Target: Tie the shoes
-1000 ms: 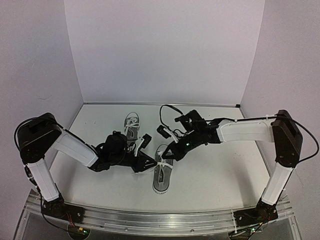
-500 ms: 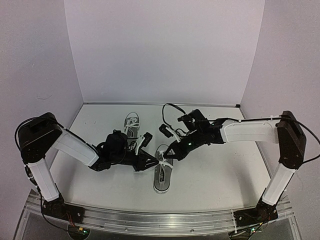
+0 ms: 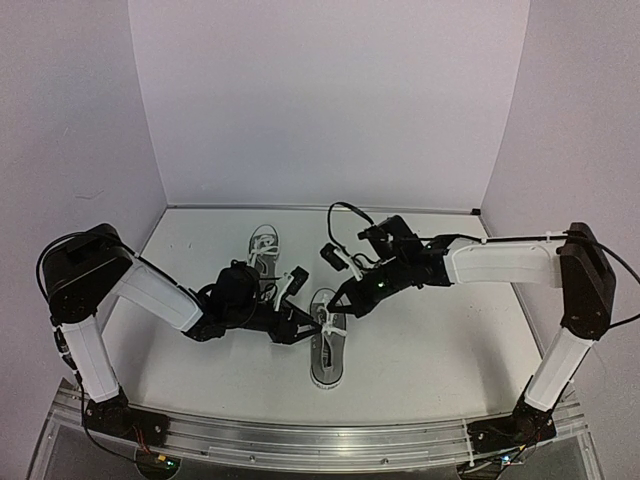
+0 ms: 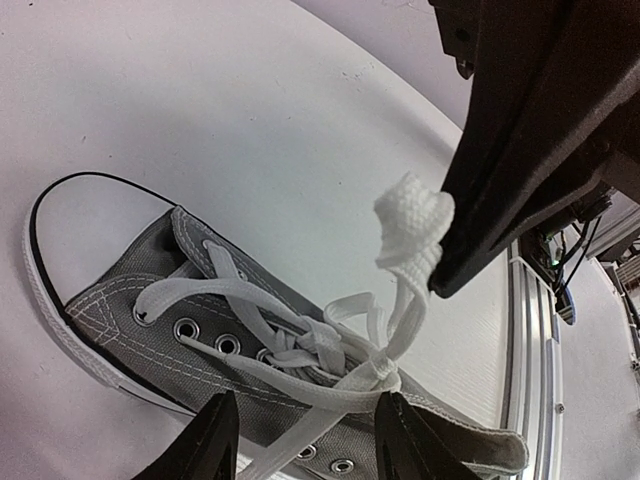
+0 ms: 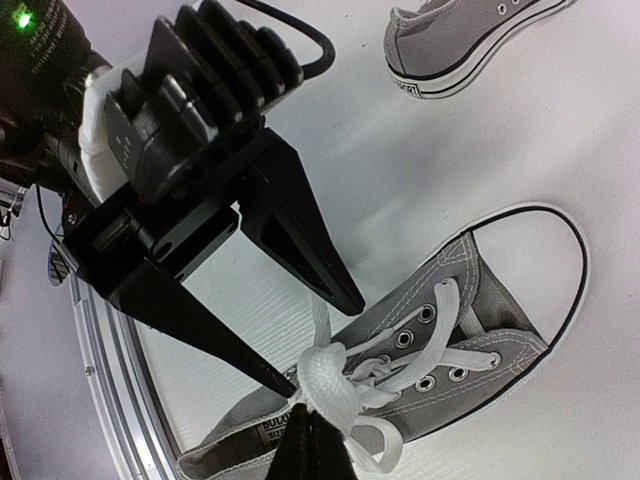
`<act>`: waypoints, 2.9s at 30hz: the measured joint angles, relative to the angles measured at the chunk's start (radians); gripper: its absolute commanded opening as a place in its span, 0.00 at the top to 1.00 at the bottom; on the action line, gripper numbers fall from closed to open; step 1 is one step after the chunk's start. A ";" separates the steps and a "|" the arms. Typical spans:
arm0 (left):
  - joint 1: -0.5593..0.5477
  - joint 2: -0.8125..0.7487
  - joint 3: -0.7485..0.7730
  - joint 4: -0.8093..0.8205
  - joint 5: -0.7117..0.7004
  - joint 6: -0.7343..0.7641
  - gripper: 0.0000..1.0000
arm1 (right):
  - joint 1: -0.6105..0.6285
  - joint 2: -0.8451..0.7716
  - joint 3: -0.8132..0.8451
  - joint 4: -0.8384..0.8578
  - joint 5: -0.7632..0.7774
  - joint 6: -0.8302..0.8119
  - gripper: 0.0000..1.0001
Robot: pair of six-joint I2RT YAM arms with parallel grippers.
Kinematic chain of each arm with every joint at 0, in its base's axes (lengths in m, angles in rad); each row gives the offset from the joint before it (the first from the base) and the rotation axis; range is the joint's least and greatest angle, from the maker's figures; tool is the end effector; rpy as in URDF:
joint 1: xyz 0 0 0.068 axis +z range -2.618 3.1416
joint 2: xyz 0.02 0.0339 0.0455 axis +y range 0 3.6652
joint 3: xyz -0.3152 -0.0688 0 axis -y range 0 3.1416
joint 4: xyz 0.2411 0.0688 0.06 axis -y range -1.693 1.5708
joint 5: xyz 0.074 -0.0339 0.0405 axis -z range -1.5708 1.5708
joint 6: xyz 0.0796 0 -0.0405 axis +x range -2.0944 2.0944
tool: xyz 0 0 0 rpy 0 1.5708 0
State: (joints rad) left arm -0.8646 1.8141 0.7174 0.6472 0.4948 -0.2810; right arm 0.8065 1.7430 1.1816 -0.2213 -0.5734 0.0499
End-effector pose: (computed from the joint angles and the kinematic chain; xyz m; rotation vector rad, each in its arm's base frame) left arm 0.2238 -0.3206 0.1697 0.9482 1.9677 -1.1920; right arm 0.2525 0.3258 0.2471 -1.1797 2.1579 1.0761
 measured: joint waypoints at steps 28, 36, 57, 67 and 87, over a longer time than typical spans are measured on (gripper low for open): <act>0.006 -0.168 -0.002 -0.234 -0.134 0.020 0.43 | -0.055 -0.121 -0.094 0.048 -0.098 0.115 0.41; -0.076 -0.249 0.079 -0.432 -0.232 0.014 0.43 | -0.072 -0.251 -0.148 0.051 -0.072 0.143 0.24; -0.178 0.020 0.272 -0.508 -0.388 -0.132 0.97 | -0.122 -0.292 -0.197 0.055 -0.022 0.165 0.18; -0.156 0.026 0.393 -0.604 -0.457 -0.126 1.00 | -0.133 -0.292 -0.197 0.059 -0.013 0.165 0.16; 0.284 0.269 0.732 -0.621 -0.298 -0.024 1.00 | -0.152 -0.302 -0.213 0.069 0.027 0.192 0.02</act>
State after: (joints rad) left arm -0.5806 2.0834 1.4492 0.0264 0.1970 -0.3052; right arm 0.6548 1.4409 0.9683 -0.1520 -0.5467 0.2420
